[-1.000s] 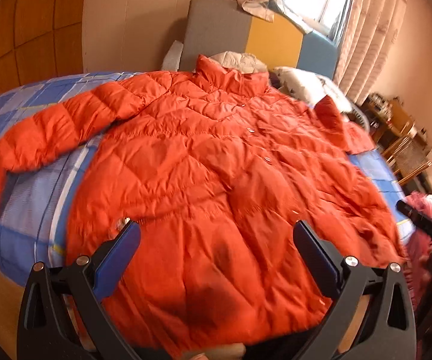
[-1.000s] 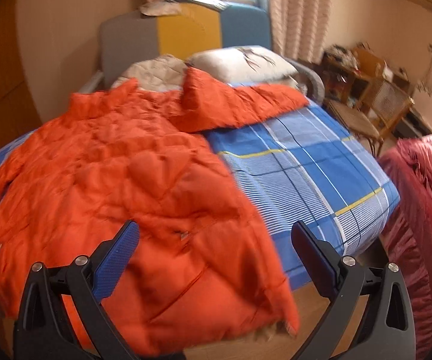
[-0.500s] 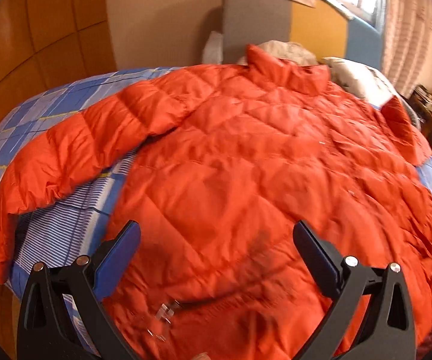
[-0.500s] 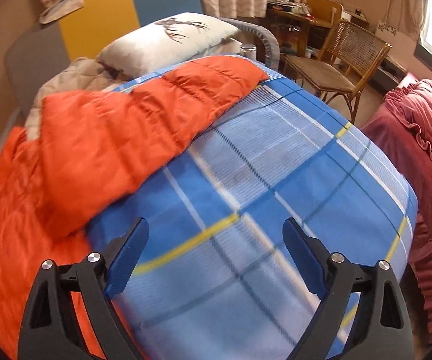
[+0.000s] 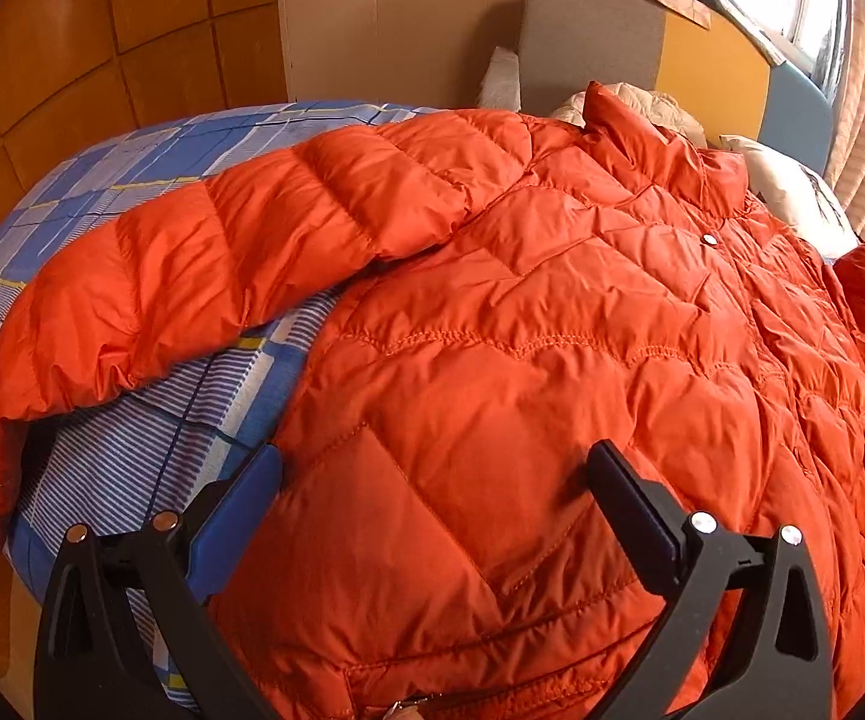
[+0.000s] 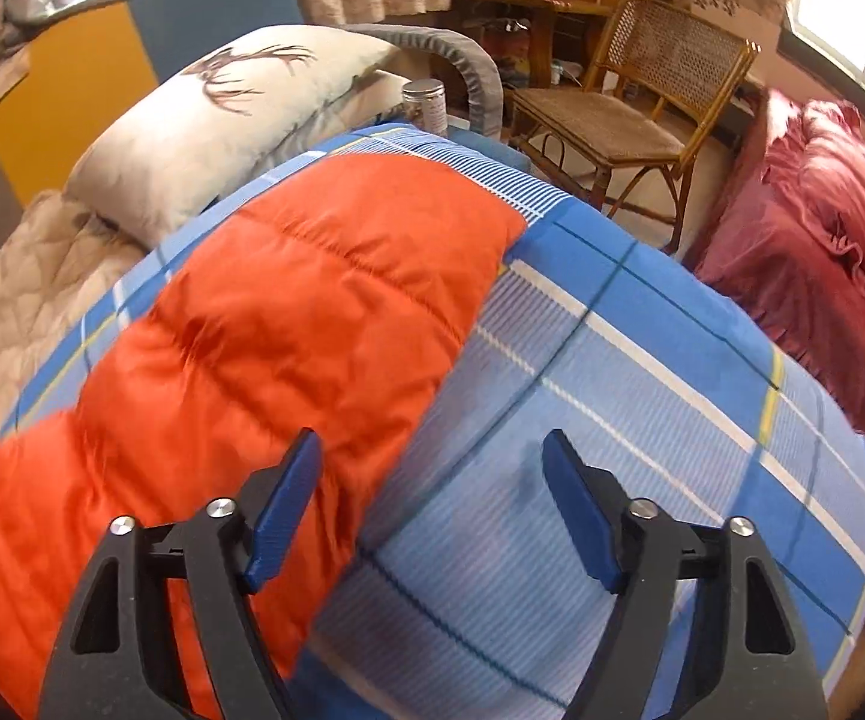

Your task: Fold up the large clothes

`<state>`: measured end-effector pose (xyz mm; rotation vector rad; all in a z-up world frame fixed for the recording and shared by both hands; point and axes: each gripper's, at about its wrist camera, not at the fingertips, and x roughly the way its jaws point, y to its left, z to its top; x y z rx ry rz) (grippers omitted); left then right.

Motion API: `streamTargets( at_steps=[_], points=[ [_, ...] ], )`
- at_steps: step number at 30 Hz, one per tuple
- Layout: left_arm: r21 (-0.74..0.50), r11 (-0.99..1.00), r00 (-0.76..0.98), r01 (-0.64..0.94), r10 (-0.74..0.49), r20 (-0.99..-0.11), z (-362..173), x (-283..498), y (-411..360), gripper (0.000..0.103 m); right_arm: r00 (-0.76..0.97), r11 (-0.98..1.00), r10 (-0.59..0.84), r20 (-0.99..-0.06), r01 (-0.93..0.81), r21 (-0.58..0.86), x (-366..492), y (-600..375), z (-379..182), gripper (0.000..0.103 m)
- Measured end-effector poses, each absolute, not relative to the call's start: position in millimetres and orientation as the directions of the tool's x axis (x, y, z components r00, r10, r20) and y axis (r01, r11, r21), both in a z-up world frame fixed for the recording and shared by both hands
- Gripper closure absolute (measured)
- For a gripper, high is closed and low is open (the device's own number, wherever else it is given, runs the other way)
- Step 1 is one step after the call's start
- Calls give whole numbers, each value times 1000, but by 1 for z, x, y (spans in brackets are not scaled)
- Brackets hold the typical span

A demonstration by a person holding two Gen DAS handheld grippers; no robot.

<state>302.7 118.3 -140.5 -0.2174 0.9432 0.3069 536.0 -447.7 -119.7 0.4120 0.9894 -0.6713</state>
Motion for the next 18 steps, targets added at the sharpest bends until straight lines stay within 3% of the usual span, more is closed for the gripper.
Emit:
streamTargets(
  at_steps=[2,4,6,7,8,9,18],
  points=[
    [-40,936,545,-349,168,-822,-142,303,116,2,389,708,-328,-861,704,49,541,-452,-120,33],
    [-30,937,532,-348,171,-829,-145,306,115,2,408,700,-319,-855,709,78,549,-460,-122,43],
    [-18,937,524,-349,179,-833,-147,307,113,2,444,717,-282,-850,687,121,554,-463,-123,72],
    [-14,937,519,-348,180,-836,-149,308,112,2,450,728,-267,-852,673,127,558,-464,-123,76],
    [-8,938,515,-348,184,-837,-149,308,112,2,455,742,-269,-849,660,119,559,-462,-122,89],
    [-3,938,512,-348,188,-838,-150,308,111,2,462,757,-260,-848,643,118,559,-461,-121,94],
    [-20,929,506,-370,183,-843,-152,296,116,2,392,700,-359,-847,714,34,495,-497,-109,99]
  ],
)
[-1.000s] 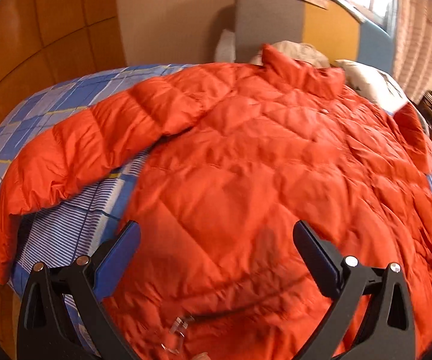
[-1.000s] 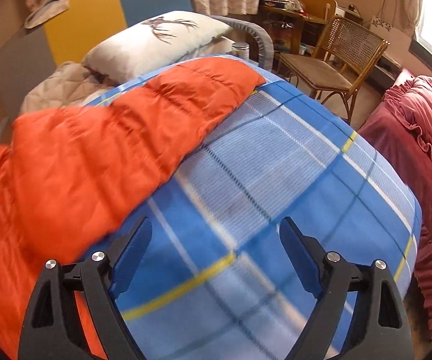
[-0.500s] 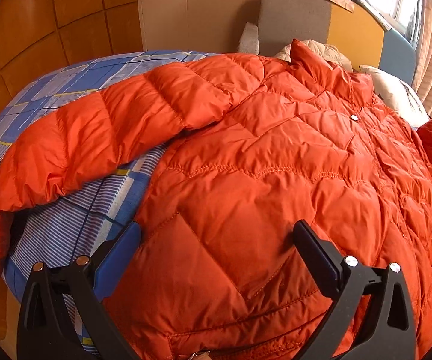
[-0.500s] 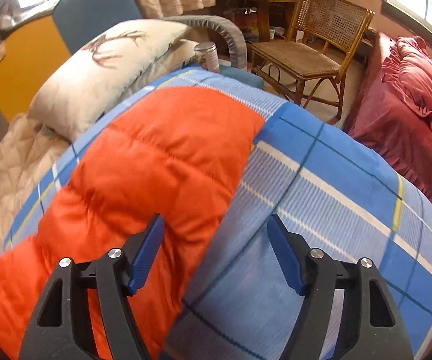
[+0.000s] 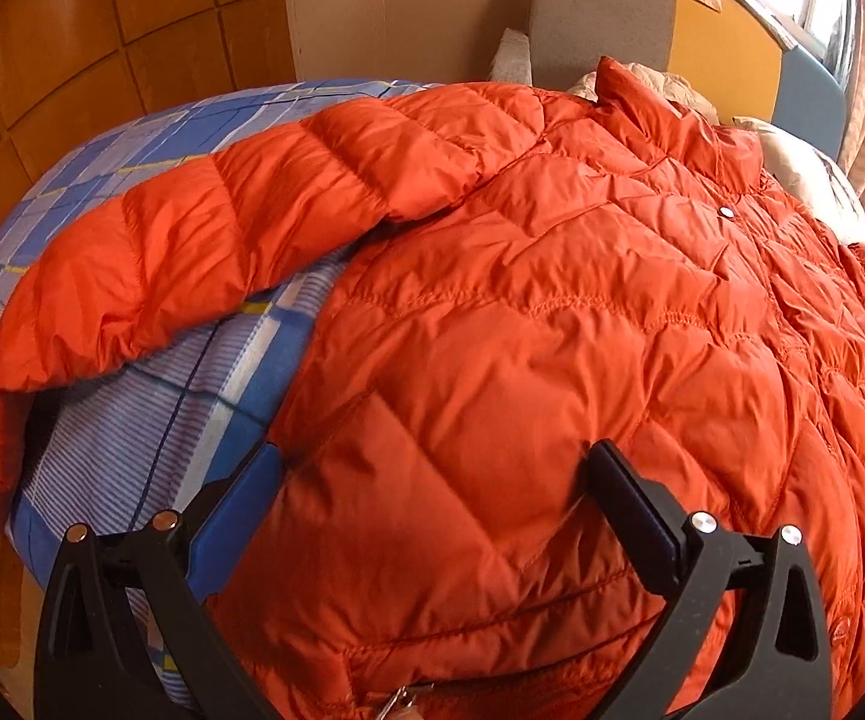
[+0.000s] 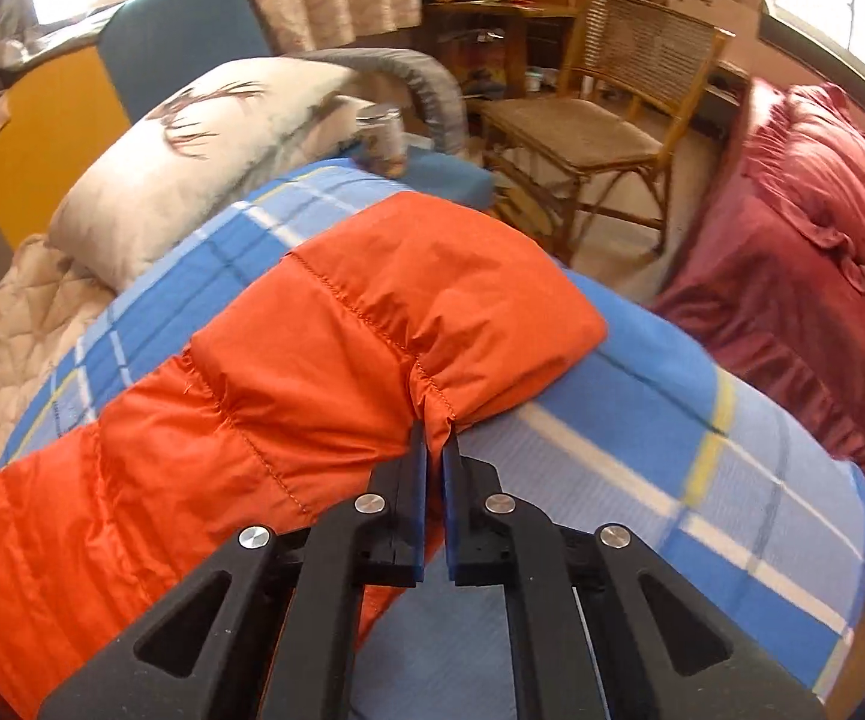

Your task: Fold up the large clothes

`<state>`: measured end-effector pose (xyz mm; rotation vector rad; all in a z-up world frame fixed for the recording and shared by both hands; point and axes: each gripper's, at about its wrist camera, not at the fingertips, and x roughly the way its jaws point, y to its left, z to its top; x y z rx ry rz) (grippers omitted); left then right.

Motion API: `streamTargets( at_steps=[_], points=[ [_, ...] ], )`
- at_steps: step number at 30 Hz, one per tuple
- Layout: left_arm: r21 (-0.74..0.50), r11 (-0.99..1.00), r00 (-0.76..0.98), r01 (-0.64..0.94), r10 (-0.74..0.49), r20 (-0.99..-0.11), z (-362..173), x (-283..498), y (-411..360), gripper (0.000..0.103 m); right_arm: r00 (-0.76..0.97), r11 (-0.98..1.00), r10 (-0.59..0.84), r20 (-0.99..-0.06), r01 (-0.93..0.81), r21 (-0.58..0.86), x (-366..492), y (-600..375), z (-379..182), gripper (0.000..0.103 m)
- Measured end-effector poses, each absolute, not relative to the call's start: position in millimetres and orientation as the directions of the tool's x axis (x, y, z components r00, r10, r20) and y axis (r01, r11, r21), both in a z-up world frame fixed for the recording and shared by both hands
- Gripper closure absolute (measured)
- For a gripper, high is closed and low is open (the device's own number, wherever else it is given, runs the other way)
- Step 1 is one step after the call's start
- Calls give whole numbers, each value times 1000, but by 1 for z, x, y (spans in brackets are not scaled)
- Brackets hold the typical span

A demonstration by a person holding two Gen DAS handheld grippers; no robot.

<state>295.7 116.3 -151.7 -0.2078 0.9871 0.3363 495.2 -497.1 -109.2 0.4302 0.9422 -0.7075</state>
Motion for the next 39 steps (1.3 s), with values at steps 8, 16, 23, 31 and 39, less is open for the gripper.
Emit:
streamTargets(
  at_steps=[8,16,23,31,39],
  points=[
    [-15,950,527,-312,161,-834,-146,287,117,2,440,691,-400,-804,721,51,436,-487,-83,100],
    [-67,973,586,-222,79,-807,-131,281,111,2,656,879,-304,-691,472,61,456,-388,-14,100],
    [-117,972,614,-205,35,-789,-121,282,117,2,724,992,-89,-684,122,1,485,-241,-5,100],
    [-94,973,625,-213,62,-778,-120,280,130,2,643,994,71,-762,-110,0,484,-113,-51,100],
    [-233,950,634,-207,-51,-772,-121,285,142,16,583,981,144,-799,-190,38,468,-54,-76,90]
  ],
)
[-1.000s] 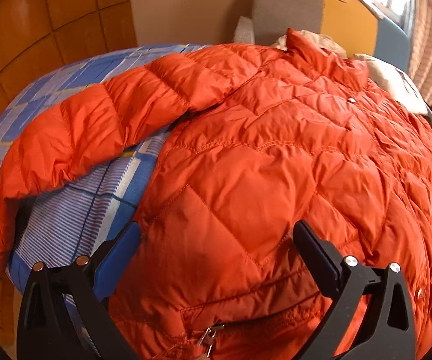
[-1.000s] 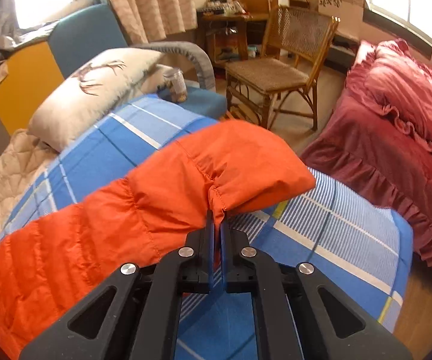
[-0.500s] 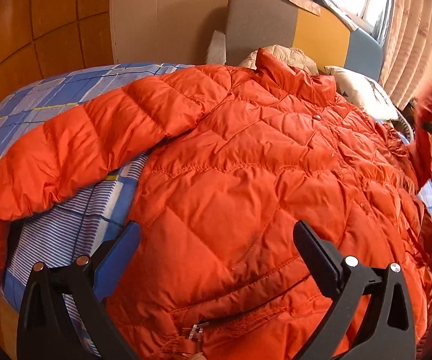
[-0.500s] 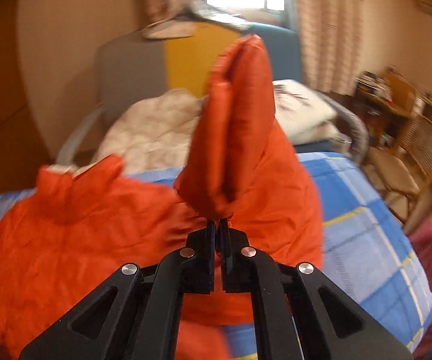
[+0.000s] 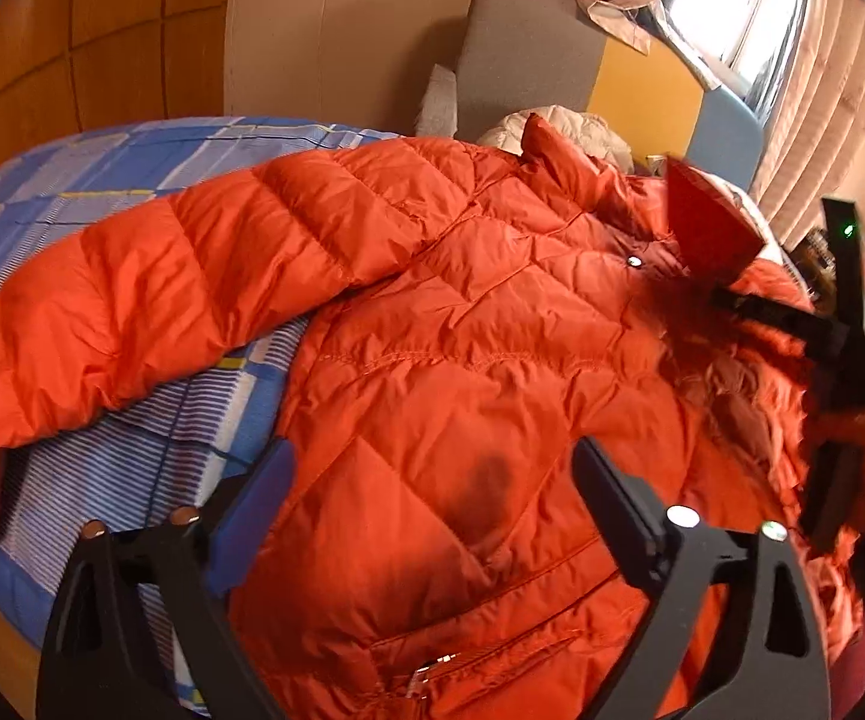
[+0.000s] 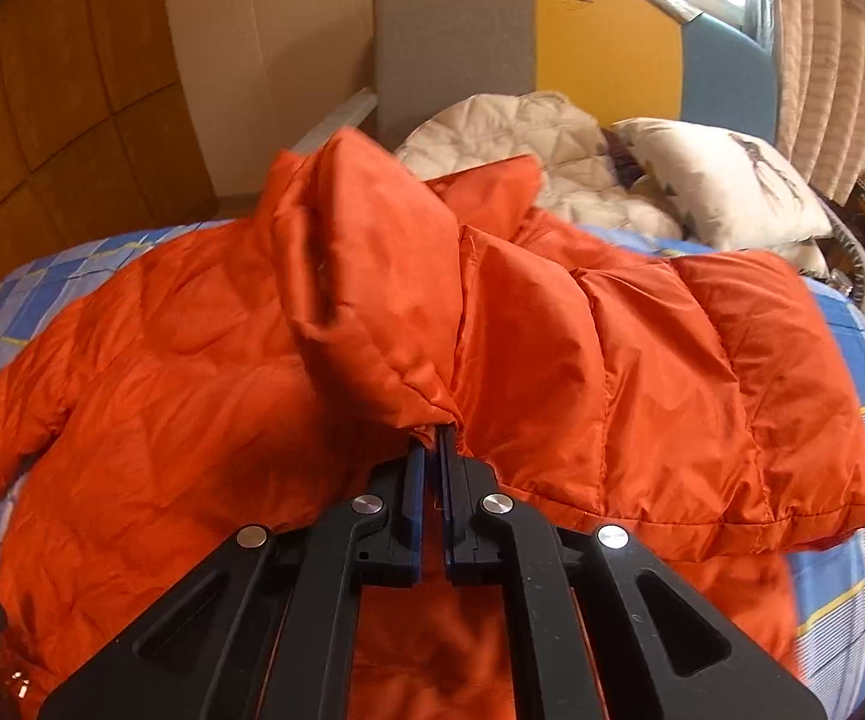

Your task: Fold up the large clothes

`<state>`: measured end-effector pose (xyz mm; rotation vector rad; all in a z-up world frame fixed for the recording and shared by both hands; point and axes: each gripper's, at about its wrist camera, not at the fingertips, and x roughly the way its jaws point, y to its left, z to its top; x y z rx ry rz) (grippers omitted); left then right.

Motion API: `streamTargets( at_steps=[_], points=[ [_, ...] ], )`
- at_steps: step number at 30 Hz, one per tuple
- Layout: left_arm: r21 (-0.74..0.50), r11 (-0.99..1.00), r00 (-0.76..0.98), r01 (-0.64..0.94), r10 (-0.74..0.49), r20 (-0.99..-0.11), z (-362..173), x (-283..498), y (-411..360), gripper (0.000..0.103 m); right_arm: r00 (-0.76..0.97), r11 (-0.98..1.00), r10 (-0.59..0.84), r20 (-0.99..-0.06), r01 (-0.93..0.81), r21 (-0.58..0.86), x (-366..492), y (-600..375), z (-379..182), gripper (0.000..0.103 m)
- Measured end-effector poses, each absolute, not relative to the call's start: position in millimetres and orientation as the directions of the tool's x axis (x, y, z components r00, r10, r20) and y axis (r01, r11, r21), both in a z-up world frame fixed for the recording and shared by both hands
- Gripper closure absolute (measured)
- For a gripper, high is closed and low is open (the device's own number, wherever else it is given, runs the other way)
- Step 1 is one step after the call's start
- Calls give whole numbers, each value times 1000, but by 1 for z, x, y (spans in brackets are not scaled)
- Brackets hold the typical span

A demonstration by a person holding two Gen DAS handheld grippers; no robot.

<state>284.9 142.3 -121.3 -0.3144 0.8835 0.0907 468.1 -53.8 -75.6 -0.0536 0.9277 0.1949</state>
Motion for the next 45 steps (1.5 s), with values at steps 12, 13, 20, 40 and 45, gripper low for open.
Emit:
streamTargets(
  at_steps=[12,13,20,40,45],
  points=[
    [-392,909,632,-140,-223,-742,-119,336,125,42,608,975,214,-765,-87,205,431,-77,-67,22],
    [-406,906,633,-124,-243,-735,-117,343,120,42,612,971,214,-762,-48,234,429,-90,-66,22],
    [-477,878,592,-33,-367,-717,-119,412,75,42,619,940,151,-770,152,307,423,-166,-76,22],
    [-545,833,641,-95,-368,-674,-125,458,93,99,682,916,253,-686,59,397,409,-200,-50,22],
    [-498,855,655,-145,-294,-696,-125,445,122,99,663,923,215,-717,101,371,445,-184,-58,28]
  ],
)
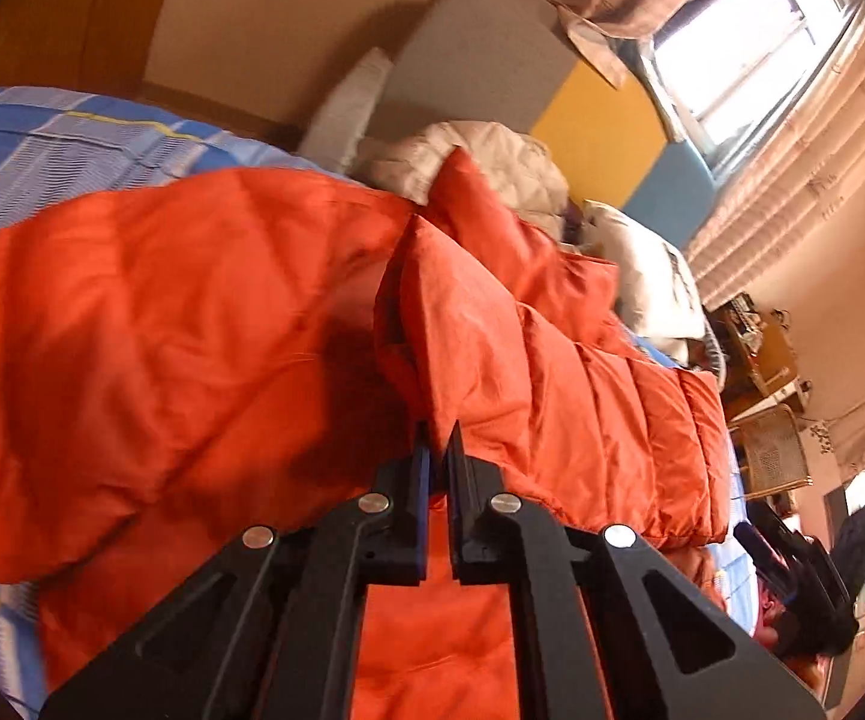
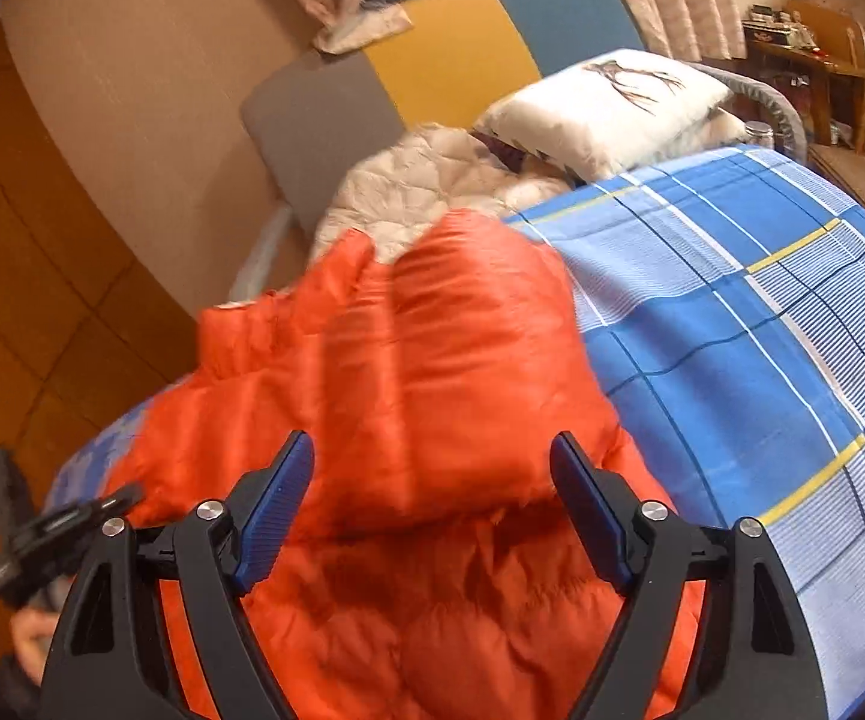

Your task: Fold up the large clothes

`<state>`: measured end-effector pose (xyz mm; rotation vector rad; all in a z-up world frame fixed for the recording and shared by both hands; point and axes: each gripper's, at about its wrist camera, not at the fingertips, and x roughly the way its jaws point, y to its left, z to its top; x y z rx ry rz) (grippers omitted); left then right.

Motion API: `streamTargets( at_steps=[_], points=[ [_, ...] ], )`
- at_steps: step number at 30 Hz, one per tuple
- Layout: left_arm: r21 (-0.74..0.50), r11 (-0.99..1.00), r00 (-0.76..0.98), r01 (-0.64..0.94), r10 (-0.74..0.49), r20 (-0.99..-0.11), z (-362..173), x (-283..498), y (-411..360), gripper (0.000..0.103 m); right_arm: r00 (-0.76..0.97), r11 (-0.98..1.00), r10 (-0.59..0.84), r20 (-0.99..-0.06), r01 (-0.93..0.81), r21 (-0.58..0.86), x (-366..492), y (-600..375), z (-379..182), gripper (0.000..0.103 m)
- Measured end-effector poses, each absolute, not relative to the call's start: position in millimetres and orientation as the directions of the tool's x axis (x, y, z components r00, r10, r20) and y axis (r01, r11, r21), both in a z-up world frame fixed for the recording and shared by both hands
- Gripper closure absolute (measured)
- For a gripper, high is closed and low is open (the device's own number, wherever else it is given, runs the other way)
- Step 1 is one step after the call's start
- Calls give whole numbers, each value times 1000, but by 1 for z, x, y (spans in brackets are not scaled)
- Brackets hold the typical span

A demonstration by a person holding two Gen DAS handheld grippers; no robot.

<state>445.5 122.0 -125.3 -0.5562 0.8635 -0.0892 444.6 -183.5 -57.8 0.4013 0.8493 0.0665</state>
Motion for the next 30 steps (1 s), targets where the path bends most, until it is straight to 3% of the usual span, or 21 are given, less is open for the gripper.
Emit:
streamTargets(
  at_steps=[8,12,14,16,17,23,30],
  points=[
    [-414,876,630,-246,-180,-756,-149,427,158,99,553,957,169,-816,105,269,476,-143,-97,28],
    [-390,884,610,-257,-164,-775,-158,427,158,93,527,973,115,-842,111,202,483,-133,-109,28],
    [-377,884,613,-277,-140,-778,-154,423,158,82,515,980,92,-852,106,170,486,-129,-109,28],
    [-393,875,625,-283,-142,-767,-148,413,157,54,512,984,77,-855,98,147,484,-127,-104,26],
    [-391,872,637,-293,-127,-761,-144,405,158,50,515,985,73,-854,95,142,481,-126,-102,23],
    [-453,832,683,-321,-129,-719,-129,346,174,47,564,983,111,-818,59,174,438,-116,-78,19],
    [-542,704,712,-459,-74,-699,-134,246,227,45,567,982,177,-805,-42,186,385,-82,-70,18]
  ],
)
